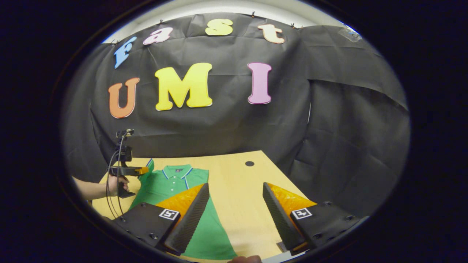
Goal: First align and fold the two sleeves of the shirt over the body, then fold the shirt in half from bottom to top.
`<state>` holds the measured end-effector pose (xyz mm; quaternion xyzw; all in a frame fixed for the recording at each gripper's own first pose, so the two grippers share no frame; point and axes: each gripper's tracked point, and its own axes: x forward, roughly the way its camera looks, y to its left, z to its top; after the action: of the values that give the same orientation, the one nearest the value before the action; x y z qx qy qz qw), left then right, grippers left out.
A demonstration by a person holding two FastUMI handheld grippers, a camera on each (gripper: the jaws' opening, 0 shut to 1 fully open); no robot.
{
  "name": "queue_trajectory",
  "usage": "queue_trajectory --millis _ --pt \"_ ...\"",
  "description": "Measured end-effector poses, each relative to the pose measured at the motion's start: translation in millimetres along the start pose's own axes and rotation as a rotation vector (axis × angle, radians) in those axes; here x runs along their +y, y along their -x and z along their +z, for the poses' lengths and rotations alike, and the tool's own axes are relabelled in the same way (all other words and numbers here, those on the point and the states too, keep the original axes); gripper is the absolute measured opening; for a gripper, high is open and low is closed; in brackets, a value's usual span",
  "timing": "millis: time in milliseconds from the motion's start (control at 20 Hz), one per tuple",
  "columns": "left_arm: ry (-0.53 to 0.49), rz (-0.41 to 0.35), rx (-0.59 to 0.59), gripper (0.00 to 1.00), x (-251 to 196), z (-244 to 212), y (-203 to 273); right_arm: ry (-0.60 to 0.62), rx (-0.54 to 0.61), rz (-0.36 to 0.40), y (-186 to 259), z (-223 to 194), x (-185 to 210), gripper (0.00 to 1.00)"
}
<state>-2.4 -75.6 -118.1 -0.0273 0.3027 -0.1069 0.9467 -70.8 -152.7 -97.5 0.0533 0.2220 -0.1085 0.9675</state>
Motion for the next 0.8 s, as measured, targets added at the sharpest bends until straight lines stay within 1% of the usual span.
queue_trajectory --millis 50,100,150,250,350,400,550,600,650,750,800 --pt "-0.017 -0.016 0.007 0.00 -5 -2 1 0.000 -0.006 -0.005 2 1 -3 0.95" --pt "-0.033 -0.026 0.008 0.15 -10 -1 4 0.001 -0.010 -0.007 3 0 -6 0.95" --pt "-0.047 -0.031 0.010 0.42 -13 -2 4 0.002 -0.011 -0.002 3 0 -6 0.95" --pt "-0.066 -0.016 0.000 0.96 -15 -1 13 0.014 -0.007 0.023 0 -3 -1 0.95" --pt "-0.072 -0.007 -0.013 0.98 -20 -2 31 0.036 0.007 0.074 -6 -8 13 0.93" --pt "-0.072 0.004 -0.022 0.98 -21 -2 45 0.051 0.011 0.100 -10 -11 20 0.95" --pt "-0.075 0.037 -0.039 0.99 -15 -9 98 0.067 0.017 0.180 -17 -15 42 0.95" --pt "-0.076 0.051 -0.045 0.99 -12 -12 115 0.074 0.021 0.206 -20 -18 49 0.93" --pt "-0.075 0.062 -0.047 0.99 -9 -15 131 0.083 0.023 0.228 -22 -19 55 0.95" --pt "-0.078 0.082 -0.048 0.99 -4 -24 165 0.105 0.027 0.268 -27 -22 65 0.95" --pt "-0.077 0.094 -0.049 0.99 -1 -27 182 0.116 0.029 0.289 -28 -24 69 0.98"
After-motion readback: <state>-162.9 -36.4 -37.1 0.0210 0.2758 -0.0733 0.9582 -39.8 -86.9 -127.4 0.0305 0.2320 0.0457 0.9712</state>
